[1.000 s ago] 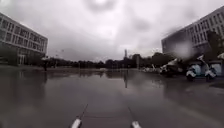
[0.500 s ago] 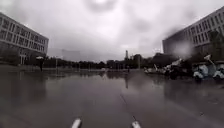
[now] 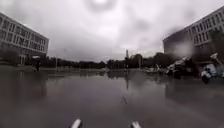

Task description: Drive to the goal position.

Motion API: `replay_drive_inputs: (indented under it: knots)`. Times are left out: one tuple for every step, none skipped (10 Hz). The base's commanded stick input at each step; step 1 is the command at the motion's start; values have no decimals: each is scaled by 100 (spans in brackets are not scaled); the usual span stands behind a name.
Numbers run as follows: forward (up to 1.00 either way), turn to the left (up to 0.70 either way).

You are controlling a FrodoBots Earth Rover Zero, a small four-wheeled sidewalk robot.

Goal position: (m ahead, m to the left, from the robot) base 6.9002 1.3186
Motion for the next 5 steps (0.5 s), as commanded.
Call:
replay_drive_inputs:
  knots:
    - [70, 0]
    - [70, 0]
    - [70, 0]
    - [70, 0]
    - [70, 0]
